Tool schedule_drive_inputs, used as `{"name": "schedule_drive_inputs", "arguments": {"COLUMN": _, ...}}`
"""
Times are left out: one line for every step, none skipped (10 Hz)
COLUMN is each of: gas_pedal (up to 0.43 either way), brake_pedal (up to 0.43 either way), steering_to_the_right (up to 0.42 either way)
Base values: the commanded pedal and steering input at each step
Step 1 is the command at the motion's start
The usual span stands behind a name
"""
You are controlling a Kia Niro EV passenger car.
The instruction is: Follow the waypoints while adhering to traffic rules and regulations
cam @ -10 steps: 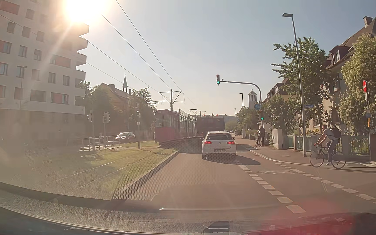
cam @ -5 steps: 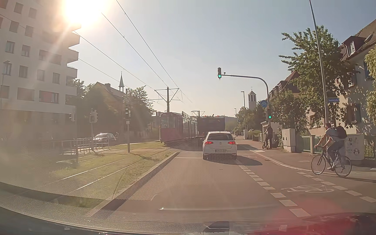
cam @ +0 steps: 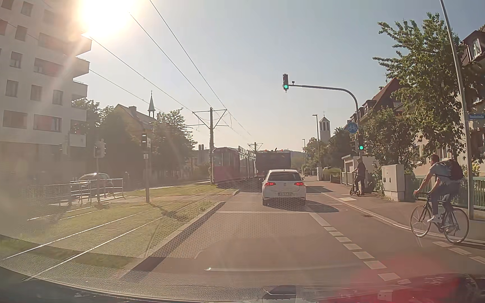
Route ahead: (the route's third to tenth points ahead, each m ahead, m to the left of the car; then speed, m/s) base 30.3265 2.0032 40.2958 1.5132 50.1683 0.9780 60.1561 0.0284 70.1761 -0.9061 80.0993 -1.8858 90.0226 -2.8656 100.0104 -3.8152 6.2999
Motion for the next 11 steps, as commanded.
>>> {"name": "schedule_drive_inputs", "arguments": {"gas_pedal": 0.130, "brake_pedal": 0.000, "steering_to_the_right": 0.006}}
{"name": "schedule_drive_inputs", "arguments": {"gas_pedal": 0.130, "brake_pedal": 0.000, "steering_to_the_right": 0.006}}
{"name": "schedule_drive_inputs", "arguments": {"gas_pedal": 0.130, "brake_pedal": 0.000, "steering_to_the_right": 0.006}}
{"name": "schedule_drive_inputs", "arguments": {"gas_pedal": 0.130, "brake_pedal": 0.000, "steering_to_the_right": 0.006}}
{"name": "schedule_drive_inputs", "arguments": {"gas_pedal": 0.130, "brake_pedal": 0.000, "steering_to_the_right": 0.006}}
{"name": "schedule_drive_inputs", "arguments": {"gas_pedal": 0.130, "brake_pedal": 0.000, "steering_to_the_right": 0.006}}
{"name": "schedule_drive_inputs", "arguments": {"gas_pedal": 0.130, "brake_pedal": 0.000, "steering_to_the_right": 0.006}}
{"name": "schedule_drive_inputs", "arguments": {"gas_pedal": 0.130, "brake_pedal": 0.000, "steering_to_the_right": 0.006}}
{"name": "schedule_drive_inputs", "arguments": {"gas_pedal": 0.130, "brake_pedal": 0.000, "steering_to_the_right": 0.006}}
{"name": "schedule_drive_inputs", "arguments": {"gas_pedal": 0.130, "brake_pedal": 0.000, "steering_to_the_right": 0.006}}
{"name": "schedule_drive_inputs", "arguments": {"gas_pedal": 0.130, "brake_pedal": 0.000, "steering_to_the_right": 0.006}}
